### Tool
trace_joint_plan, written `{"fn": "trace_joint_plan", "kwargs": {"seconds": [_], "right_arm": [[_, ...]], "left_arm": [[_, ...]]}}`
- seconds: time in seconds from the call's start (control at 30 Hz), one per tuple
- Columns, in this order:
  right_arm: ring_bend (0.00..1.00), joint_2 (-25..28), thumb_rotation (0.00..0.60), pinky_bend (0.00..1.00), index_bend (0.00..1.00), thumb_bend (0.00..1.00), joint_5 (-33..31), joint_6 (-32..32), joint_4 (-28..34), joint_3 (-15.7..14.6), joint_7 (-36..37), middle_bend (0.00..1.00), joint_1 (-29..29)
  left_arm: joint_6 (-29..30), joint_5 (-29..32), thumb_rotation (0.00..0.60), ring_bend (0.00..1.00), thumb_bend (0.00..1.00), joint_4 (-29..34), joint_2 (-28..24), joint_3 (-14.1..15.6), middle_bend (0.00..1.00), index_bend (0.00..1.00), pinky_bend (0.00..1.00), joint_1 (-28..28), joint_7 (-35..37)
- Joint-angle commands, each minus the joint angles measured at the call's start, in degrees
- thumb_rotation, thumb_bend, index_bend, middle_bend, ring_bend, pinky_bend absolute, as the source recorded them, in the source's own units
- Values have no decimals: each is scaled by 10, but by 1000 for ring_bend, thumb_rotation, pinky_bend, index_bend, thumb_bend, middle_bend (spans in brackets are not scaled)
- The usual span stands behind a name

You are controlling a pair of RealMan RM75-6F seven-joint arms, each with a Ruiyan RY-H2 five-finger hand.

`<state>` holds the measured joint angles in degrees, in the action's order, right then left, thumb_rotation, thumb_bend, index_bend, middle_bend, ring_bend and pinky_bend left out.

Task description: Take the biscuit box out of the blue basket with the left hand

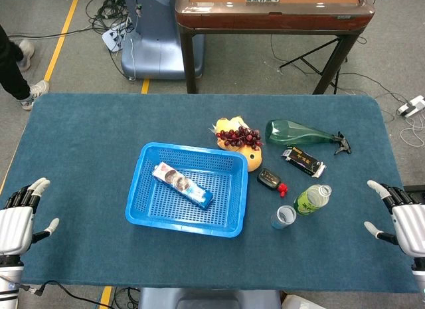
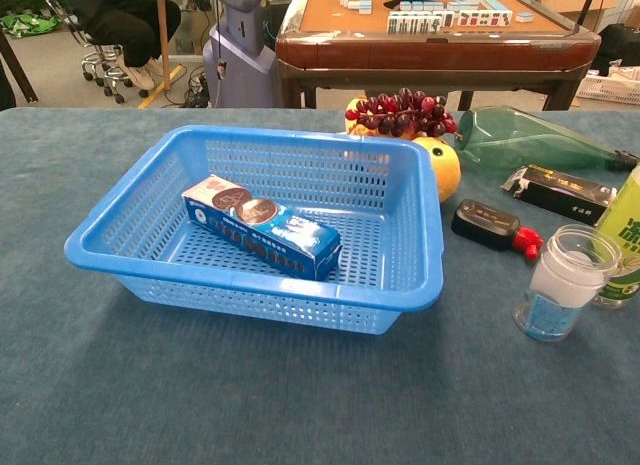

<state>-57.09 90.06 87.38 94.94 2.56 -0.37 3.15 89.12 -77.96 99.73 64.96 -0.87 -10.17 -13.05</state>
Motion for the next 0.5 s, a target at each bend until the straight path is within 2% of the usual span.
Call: {"fn": "trace_joint_plan", "kwargs": {"seconds": [0.03,0.5], "right_arm": [[245,-2,600,347,190,129,1,0,-1,0,1,249,0],[245,-9,600,347,190,128,6,13,-8,2,1,249,-3]], "left_arm": [[-2,-2,600,140,260,0,-2,-2,145,154,174,3,3],[-15,-23,600,140,260,-1,-16,-22,145,157,172,1,19]]}}
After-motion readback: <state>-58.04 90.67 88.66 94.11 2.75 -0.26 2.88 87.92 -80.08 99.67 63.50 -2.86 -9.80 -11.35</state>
